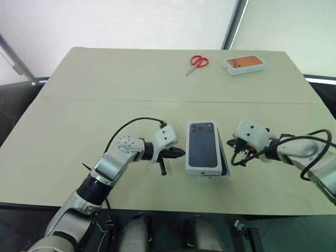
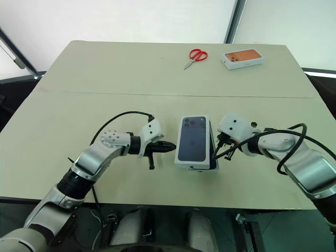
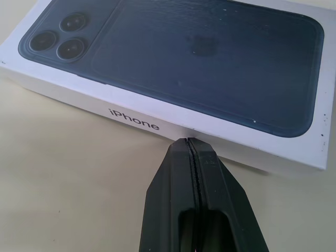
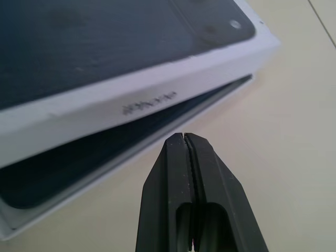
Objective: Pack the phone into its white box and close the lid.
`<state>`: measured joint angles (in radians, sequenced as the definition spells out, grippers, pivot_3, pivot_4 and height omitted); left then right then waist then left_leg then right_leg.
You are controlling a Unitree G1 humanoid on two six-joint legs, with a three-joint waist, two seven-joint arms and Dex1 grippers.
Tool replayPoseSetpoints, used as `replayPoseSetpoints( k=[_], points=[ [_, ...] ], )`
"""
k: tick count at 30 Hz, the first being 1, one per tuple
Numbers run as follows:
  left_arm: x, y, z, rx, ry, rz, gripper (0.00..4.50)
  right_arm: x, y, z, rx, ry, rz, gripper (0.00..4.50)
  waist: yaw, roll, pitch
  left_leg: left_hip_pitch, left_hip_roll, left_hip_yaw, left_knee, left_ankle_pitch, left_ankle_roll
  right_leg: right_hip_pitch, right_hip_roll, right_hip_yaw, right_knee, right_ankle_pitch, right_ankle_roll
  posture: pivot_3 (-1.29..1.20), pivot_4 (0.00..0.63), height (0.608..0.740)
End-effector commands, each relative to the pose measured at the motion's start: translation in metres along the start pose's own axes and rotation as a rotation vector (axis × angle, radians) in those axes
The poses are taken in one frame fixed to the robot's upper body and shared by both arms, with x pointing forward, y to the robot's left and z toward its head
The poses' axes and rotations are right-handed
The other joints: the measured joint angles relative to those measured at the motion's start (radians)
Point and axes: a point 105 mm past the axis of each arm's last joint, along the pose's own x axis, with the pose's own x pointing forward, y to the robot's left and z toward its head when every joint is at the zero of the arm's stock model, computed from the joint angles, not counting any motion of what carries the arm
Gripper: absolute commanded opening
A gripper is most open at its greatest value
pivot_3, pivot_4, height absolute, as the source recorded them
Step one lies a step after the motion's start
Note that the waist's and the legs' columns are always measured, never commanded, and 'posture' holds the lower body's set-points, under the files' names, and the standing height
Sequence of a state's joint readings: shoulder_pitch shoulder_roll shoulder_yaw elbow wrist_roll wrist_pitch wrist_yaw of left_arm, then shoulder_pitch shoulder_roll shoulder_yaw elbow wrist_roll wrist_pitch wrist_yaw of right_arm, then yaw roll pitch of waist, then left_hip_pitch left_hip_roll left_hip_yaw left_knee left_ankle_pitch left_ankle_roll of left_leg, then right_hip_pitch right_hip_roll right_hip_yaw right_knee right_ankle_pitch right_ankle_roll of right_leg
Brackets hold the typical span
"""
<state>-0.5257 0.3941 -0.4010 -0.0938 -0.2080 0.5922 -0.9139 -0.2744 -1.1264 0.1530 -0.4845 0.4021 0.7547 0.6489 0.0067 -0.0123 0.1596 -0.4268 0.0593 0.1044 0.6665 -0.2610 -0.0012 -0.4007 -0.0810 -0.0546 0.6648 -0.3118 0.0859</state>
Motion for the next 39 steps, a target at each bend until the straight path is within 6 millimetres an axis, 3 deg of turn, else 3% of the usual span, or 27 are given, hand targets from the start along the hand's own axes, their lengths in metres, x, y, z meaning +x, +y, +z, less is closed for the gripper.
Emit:
replayPoseSetpoints(
  k=[1, 9, 18, 39],
  points=[
    [0.004, -0.006, 0.015, 0.043, -0.04, -0.027, 0.0, -0.007, 0.002, 0.014, -0.047, -0.047, 0.001, 0.03, 0.004, 0.0, 0.0, 0.0, 0.0, 0.0, 0.0, 0.0, 0.0, 0.0, 0.0, 0.0, 0.0, 0.0, 0.0, 0.0, 0.15, 0.728],
    [0.016, -0.024, 0.034, 0.042, -0.117, -0.091, 0.0, -0.011, 0.013, 0.012, -0.077, -0.041, 0.062, 0.03, 0.006, 0.0, 0.0, 0.0, -0.001, 0.0, 0.0, 0.001, -0.001, 0.001, -0.001, 0.0, -0.001, 0.0, 0.0, 0.0, 0.15, 0.728],
    [0.018, -0.029, 0.039, 0.067, -0.119, -0.129, 0.0, -0.014, 0.023, 0.007, -0.089, -0.021, 0.107, 0.03, 0.006, 0.0, 0.0, 0.0, -0.001, 0.0, 0.0, 0.002, -0.003, 0.001, 0.0, 0.0, 0.0, 0.0, 0.0, 0.0, 0.15, 0.728],
    [0.016, -0.023, 0.022, 0.074, -0.045, -0.124, 0.0, -0.012, 0.025, -0.008, -0.086, 0.029, 0.102, 0.03, 0.004, 0.0, 0.0, 0.001, -0.001, -0.001, 0.0, 0.002, -0.004, 0.002, 0.0, 0.0, 0.0, 0.0, 0.0, 0.0, 0.15, 0.728]
  ],
)
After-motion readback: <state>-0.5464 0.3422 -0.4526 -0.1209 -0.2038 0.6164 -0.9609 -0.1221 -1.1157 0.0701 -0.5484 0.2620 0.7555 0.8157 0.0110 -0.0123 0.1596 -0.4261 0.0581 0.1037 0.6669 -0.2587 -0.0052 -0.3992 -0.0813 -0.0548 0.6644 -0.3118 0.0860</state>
